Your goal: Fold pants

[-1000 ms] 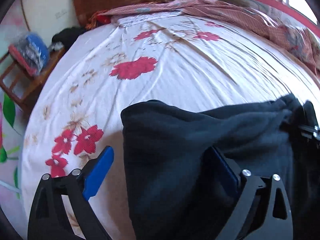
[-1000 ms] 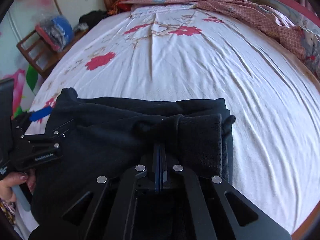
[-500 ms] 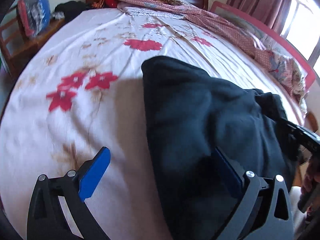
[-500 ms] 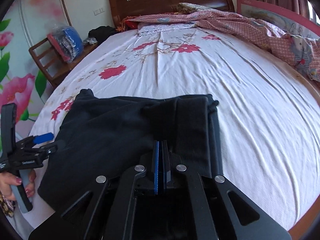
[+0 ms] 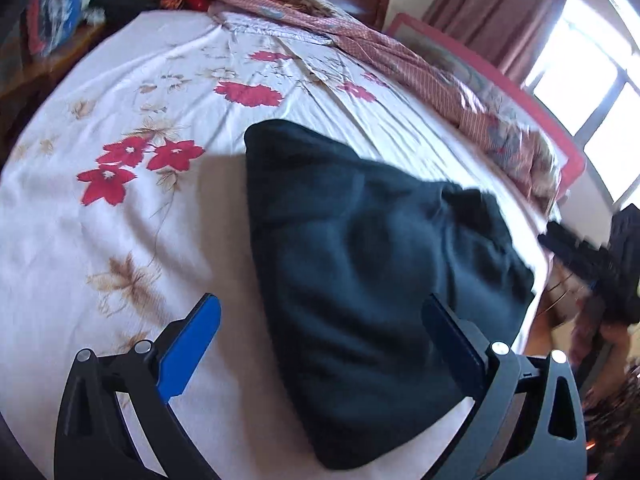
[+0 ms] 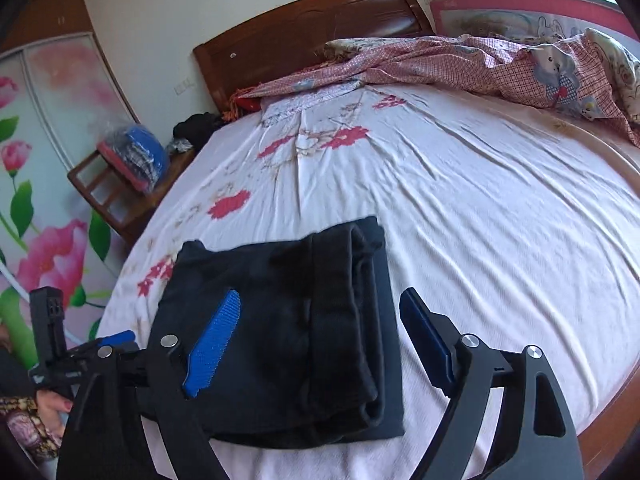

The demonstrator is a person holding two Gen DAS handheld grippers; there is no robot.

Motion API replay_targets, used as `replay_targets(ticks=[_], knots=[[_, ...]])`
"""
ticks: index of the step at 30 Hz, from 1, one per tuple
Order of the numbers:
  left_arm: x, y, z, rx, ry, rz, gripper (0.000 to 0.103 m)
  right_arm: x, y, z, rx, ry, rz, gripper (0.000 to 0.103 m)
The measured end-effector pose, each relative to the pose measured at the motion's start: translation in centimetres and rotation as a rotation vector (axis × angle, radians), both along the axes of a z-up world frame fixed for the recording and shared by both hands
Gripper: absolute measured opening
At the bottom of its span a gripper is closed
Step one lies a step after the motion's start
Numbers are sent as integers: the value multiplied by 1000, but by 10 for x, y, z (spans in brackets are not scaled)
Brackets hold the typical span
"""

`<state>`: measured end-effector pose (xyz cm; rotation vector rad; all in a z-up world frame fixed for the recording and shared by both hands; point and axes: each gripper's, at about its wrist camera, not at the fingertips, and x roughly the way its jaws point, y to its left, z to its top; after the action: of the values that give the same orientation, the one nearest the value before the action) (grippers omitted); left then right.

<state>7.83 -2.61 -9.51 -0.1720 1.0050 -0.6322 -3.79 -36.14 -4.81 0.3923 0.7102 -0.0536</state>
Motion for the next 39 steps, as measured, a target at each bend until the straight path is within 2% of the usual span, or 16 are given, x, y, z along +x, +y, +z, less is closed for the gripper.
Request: replay_targets(ticks=[3,6,10,14,16,20,23,26,28,30,31,33,36,38,39], knots=[[24,-6,-6,-19,86,-5,101,19,-13,-5,60,82,25,82],[33,-14,-18,-23,174,-54,100,36,-24,-23,150,186,26,82],[34,-20,-31,-47,232,-88,96,49,-33,-47,227,271,29,82],[34,-23,-34,-75,234,-121,97,60,-44,-67,298,317,56,82],[35,-26,-34,-82,233,-148,101,65,-48,-74,322,328,81,82],[34,-36,-34,-23,164,-233,101,71,-48,-86,419,330,164,82],[29,-47,-31,38,101,-289,101,76,-40,-87,393,312,198,82],[30,-47,-29,16,102,-267,98,79,-34,-87,359,298,214,83],[30,-43,-28,15,106,-212,82,78,-36,-88,364,285,205,78],[29,-34,-28,2,102,-155,72,77,-34,-87,334,284,198,70],[28,-32,-28,3,98,-142,67,76,-33,-86,319,271,202,66],[27,-31,-30,12,89,-143,65,72,-28,-84,288,252,205,62],[25,-40,-24,87,57,-146,59,73,-20,-80,226,252,193,56],[18,-46,-15,151,9,-145,48,71,-14,-73,184,237,181,51],[12,-50,-10,180,-27,-154,38,67,-10,-69,163,220,181,49]])
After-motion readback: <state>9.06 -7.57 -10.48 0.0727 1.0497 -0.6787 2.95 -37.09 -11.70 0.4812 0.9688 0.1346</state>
